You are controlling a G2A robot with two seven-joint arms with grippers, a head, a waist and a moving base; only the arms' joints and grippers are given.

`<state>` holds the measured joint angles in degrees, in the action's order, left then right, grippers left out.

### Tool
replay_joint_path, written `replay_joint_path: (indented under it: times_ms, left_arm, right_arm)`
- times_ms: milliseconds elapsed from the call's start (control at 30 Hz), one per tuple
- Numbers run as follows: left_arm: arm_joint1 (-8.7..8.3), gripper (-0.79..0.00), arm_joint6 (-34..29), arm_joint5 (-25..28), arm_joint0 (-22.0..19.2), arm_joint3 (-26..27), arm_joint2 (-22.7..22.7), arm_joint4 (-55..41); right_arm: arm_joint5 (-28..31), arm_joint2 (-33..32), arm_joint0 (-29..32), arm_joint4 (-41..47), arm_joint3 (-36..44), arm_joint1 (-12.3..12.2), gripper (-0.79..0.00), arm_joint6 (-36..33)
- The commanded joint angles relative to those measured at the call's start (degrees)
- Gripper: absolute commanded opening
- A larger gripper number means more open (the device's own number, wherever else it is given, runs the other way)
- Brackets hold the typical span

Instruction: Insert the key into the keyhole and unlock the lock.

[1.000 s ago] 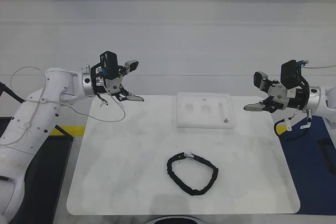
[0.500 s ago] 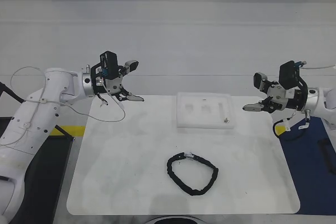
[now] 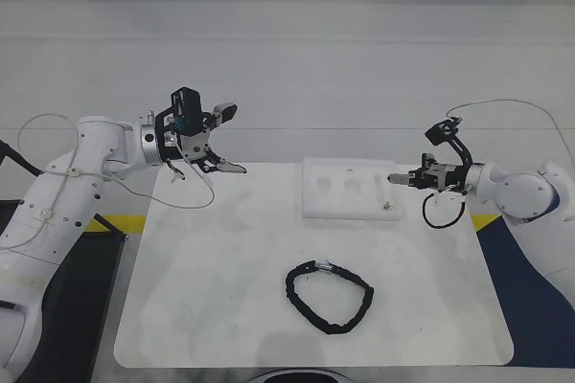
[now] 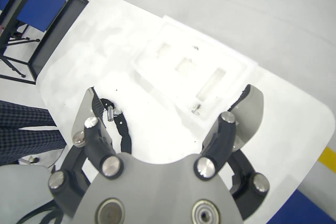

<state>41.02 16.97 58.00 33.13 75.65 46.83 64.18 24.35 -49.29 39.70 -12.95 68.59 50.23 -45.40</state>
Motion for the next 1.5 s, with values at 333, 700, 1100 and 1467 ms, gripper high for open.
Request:
replay_joint_path:
  times_ms: [333, 700, 1100, 1467]
  left_arm:
    - [0.0, 0.0, 0.0, 0.0, 0.0, 0.0, 0.0, 0.0]
    - [0.0, 0.0, 0.0, 0.0, 0.0, 0.0, 0.0, 0.0]
    - [0.0, 0.0, 0.0, 0.0, 0.0, 0.0, 0.0, 0.0]
    - [0.0, 0.0, 0.0, 0.0, 0.0, 0.0, 0.0, 0.0]
  right_arm:
    - [-15.12, 12.03, -7.61, -0.64, -11.76, 7.41, 0.0, -7.14]
    - [-15.25, 15.29, -9.94, 1.04, -20.01, 11.24, 0.0, -6.82]
    - [-15.25, 15.29, -9.94, 1.04, -20.01, 11.24, 0.0, -6.82]
    - [-13.92, 15.95, -8.61, -1.24, -18.61, 11.67, 0.0, -6.02]
